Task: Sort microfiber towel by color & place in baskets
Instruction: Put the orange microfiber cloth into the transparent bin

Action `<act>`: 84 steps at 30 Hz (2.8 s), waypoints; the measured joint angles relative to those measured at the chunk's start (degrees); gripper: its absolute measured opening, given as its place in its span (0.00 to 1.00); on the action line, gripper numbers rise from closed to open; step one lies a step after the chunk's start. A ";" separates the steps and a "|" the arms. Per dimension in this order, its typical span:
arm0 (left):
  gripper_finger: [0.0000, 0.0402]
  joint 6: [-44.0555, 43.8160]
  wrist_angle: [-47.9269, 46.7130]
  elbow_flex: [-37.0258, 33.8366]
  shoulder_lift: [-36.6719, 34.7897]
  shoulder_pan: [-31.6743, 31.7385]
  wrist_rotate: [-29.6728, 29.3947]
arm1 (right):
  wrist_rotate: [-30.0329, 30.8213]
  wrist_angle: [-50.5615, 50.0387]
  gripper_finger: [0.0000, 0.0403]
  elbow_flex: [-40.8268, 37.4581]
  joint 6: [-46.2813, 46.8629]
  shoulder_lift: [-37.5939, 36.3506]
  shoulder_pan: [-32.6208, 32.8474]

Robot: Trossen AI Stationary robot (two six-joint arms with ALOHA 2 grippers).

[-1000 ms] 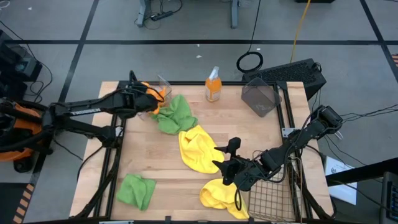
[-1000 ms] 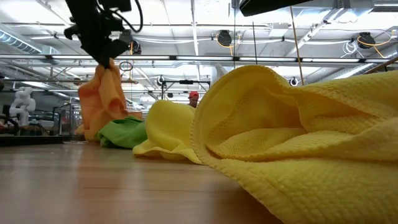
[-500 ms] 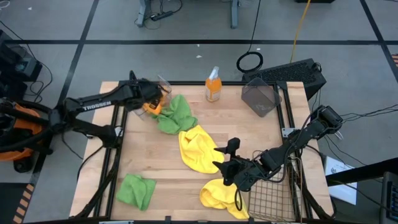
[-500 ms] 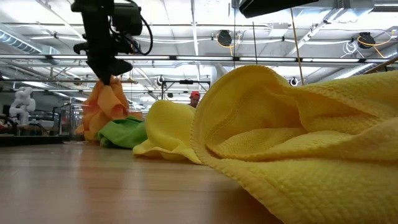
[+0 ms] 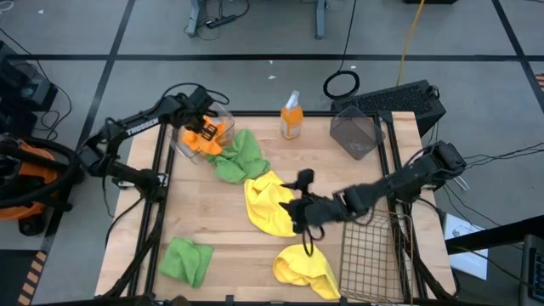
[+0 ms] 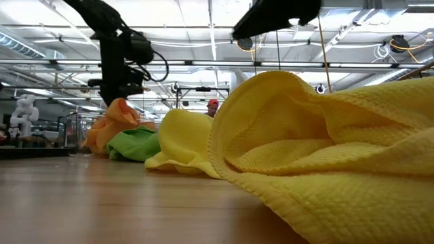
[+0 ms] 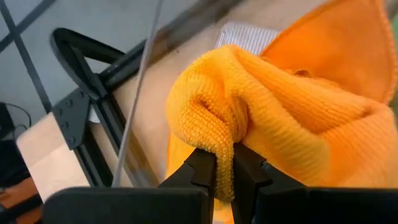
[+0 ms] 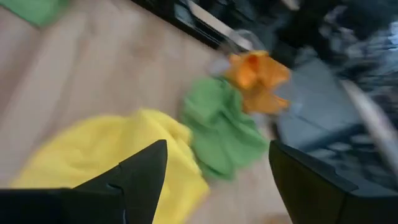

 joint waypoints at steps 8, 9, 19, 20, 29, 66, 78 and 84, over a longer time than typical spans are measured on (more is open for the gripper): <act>0.15 1.72 0.29 0.00 3.37 0.05 0.24 | -23.75 15.96 0.68 0.02 -5.34 4.56 -11.70; 0.18 1.82 0.10 0.00 3.11 0.02 0.24 | -25.71 17.66 0.68 0.00 -5.90 5.53 -12.74; 0.55 4.63 -2.65 0.04 -5.79 -0.77 1.01 | -37.46 34.69 0.68 -0.03 -6.92 16.09 -19.59; 0.58 4.76 -3.35 0.04 -7.01 -1.04 1.49 | -37.50 37.94 0.68 0.00 -6.72 17.39 -20.07; 0.69 5.34 -10.18 0.07 -17.06 -3.72 4.30 | -37.04 50.86 0.65 10.18 -1.54 32.05 -25.01; 0.04 31.51 10.75 -15.62 -17.31 -33.14 -11.15 | -37.06 1.81 0.47 27.01 -3.64 32.09 -25.07; 0.01 28.59 7.69 -10.42 -23.63 -23.92 -17.91 | -37.26 -16.96 0.41 26.95 -4.76 28.07 -22.33; 0.01 28.30 16.61 -13.71 -20.99 -10.57 -4.50 | -37.26 -24.17 0.38 26.96 -5.36 21.93 -19.34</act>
